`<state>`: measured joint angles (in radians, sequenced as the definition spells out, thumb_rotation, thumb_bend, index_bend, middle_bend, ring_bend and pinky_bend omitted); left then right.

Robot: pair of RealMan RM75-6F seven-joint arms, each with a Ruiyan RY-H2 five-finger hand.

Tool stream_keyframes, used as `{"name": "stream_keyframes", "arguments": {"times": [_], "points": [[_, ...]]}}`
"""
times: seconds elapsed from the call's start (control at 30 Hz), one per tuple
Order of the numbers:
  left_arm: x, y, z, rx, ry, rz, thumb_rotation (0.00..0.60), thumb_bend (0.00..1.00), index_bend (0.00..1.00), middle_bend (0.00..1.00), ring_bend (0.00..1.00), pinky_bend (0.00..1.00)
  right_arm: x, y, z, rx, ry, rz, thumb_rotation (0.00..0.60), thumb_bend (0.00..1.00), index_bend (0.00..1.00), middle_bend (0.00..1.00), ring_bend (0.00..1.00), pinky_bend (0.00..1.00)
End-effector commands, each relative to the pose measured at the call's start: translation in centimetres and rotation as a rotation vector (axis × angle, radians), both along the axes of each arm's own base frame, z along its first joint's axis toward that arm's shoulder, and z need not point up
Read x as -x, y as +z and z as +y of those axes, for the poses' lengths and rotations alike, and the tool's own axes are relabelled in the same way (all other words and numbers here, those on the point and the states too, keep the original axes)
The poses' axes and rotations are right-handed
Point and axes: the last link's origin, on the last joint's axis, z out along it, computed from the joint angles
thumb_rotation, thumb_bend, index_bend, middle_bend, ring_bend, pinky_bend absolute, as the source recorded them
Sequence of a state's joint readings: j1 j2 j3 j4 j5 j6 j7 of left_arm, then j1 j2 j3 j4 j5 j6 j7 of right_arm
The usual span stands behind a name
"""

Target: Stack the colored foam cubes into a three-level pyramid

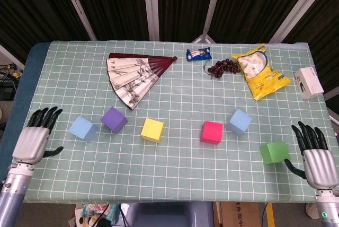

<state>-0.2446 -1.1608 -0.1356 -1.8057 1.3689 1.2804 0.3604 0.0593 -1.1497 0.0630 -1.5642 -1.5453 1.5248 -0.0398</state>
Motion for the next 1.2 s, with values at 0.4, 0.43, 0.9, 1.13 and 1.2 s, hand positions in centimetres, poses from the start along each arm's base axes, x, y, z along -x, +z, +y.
{"name": "stream_keyframes", "arguments": {"times": [0.4, 0.43, 0.9, 1.13, 1.2], "points": [[-8.8, -5.0, 7.0, 0.176, -0.093, 0.052, 0.600, 0.05, 0.00, 0.17, 0.03, 0.04, 0.1, 0.0, 0.1, -0.001, -0.023, -0.043, 0.600, 0.24, 0.00, 0.00, 0.00, 0.00], [-9.1, -5.3, 7.2, 0.182, -0.093, 0.057, 0.600, 0.05, 0.00, 0.17, 0.03, 0.04, 0.1, 0.0, 0.1, -0.001, -0.025, -0.045, 0.600, 0.24, 0.00, 0.00, 0.00, 0.00], [-13.0, -9.5, 9.9, 0.267, -0.084, 0.039, 0.600, 0.08, 0.00, 0.19, 0.04, 0.04, 0.5, 0.5, 0.0, 0.011, -0.065, -0.079, 0.600, 0.24, 0.00, 0.00, 0.00, 0.00], [-15.0, -11.6, 10.1, 0.325, -0.120, 0.028, 0.600, 0.10, 0.00, 0.19, 0.04, 0.04, 0.5, 0.5, -0.1, 0.012, -0.074, -0.084, 0.600, 0.24, 0.00, 0.00, 0.00, 0.00], [-15.5, -12.2, 10.1, 0.344, -0.128, 0.028, 0.600, 0.10, 0.00, 0.19, 0.04, 0.04, 0.6, 0.5, -0.2, 0.012, -0.077, -0.086, 0.600, 0.24, 0.00, 0.00, 0.00, 0.00]]}}
